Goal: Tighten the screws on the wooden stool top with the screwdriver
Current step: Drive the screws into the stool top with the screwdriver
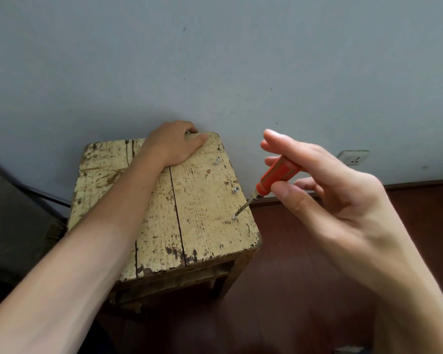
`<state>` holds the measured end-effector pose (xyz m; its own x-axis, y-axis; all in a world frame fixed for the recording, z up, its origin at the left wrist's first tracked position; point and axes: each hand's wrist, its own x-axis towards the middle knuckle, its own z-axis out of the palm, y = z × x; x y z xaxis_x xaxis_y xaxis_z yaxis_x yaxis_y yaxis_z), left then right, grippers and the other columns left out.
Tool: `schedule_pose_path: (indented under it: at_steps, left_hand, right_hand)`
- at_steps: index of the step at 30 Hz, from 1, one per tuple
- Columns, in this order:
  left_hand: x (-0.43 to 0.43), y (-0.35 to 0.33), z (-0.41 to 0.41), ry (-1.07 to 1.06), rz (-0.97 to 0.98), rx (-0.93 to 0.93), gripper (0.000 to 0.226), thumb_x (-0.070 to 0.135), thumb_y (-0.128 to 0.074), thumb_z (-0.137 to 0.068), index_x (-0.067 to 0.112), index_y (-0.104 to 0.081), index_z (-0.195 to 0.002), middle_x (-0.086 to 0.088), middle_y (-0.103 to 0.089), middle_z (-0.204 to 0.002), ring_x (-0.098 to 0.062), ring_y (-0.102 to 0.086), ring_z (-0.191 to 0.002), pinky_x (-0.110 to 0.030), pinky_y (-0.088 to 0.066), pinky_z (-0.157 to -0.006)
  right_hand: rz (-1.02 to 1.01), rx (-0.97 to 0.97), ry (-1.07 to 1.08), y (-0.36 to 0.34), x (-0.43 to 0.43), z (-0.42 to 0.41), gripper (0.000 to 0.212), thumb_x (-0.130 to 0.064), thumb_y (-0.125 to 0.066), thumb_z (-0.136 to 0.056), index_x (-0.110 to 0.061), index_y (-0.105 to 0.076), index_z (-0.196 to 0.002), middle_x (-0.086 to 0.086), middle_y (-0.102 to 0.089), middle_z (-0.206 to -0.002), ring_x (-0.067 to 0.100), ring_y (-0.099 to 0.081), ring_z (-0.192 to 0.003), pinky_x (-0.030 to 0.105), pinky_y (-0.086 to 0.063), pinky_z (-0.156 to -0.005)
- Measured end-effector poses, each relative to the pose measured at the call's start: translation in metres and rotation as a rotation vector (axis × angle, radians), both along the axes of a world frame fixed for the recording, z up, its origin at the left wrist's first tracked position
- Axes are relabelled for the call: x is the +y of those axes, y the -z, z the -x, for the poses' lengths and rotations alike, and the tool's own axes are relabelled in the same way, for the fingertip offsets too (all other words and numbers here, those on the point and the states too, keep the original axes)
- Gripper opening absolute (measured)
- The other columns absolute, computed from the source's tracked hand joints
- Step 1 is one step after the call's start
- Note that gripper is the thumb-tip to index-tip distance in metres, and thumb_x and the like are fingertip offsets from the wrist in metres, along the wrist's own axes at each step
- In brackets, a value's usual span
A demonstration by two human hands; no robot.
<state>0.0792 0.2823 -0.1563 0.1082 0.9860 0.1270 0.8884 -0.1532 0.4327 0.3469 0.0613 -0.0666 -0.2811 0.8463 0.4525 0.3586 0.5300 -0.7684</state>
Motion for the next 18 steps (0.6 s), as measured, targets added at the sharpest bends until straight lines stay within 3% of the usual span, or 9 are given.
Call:
schedule_pose_path:
  at_steps: [4, 8, 11, 14, 18]
  left_hand:
    - [0.000, -0.001, 0.000, 0.001, 0.003, 0.002, 0.056, 0.076, -0.047, -0.091, 0.033, -0.068, -0.120, 0.003, -0.067, -0.127, -0.023, -0.060, -0.115, -0.039, -0.044, -0.087]
    - [-0.001, -0.001, 0.000, 0.000, 0.006, 0.008, 0.056, 0.075, -0.047, -0.091, 0.032, -0.068, -0.120, 0.004, -0.067, -0.127, -0.023, -0.060, -0.115, -0.039, -0.043, -0.086]
    - [-0.001, -0.001, 0.000, -0.001, 0.000, 0.004, 0.054, 0.075, -0.047, -0.091, 0.033, -0.069, -0.117, 0.005, -0.067, -0.125, -0.023, -0.060, -0.113, -0.038, -0.042, -0.084]
    - [-0.001, -0.002, 0.000, 0.001, -0.001, -0.006, 0.052, 0.074, -0.048, -0.091, 0.033, -0.069, -0.115, 0.005, -0.068, -0.123, -0.022, -0.060, -0.112, -0.037, -0.042, -0.084]
    - [-0.002, -0.002, -0.001, -0.003, 0.012, -0.004, 0.054, 0.075, -0.047, -0.091, 0.033, -0.068, -0.118, 0.004, -0.067, -0.126, -0.023, -0.060, -0.114, -0.039, -0.044, -0.088]
  right_hand:
    - [0.038, 0.021, -0.029, 0.000, -0.002, -0.004, 0.055, -0.010, -0.062, -0.105, -0.035, -0.058, -0.154, -0.009, -0.071, -0.138, 0.021, -0.073, -0.123, 0.043, -0.057, -0.099]
    - [0.000, 0.033, 0.016, 0.002, 0.000, 0.001, 0.048, -0.011, -0.067, -0.104, -0.038, -0.065, -0.144, -0.007, -0.075, -0.128, 0.023, -0.076, -0.114, 0.052, -0.059, -0.093]
    - [-0.078, 0.009, 0.097, 0.002, 0.001, 0.006, 0.045, -0.014, -0.074, -0.100, -0.042, -0.069, -0.136, -0.006, -0.076, -0.115, 0.020, -0.076, -0.110, 0.042, -0.058, -0.085]
    - [-0.110, 0.003, 0.121, 0.002, 0.002, 0.010, 0.040, -0.015, -0.076, -0.099, -0.039, -0.072, -0.131, -0.005, -0.075, -0.109, 0.022, -0.077, -0.103, 0.041, -0.057, -0.080]
    - [-0.071, -0.006, 0.088, 0.000, 0.001, 0.007, 0.043, -0.016, -0.072, -0.101, -0.036, -0.070, -0.139, -0.005, -0.074, -0.116, 0.023, -0.075, -0.109, 0.035, -0.056, -0.082]
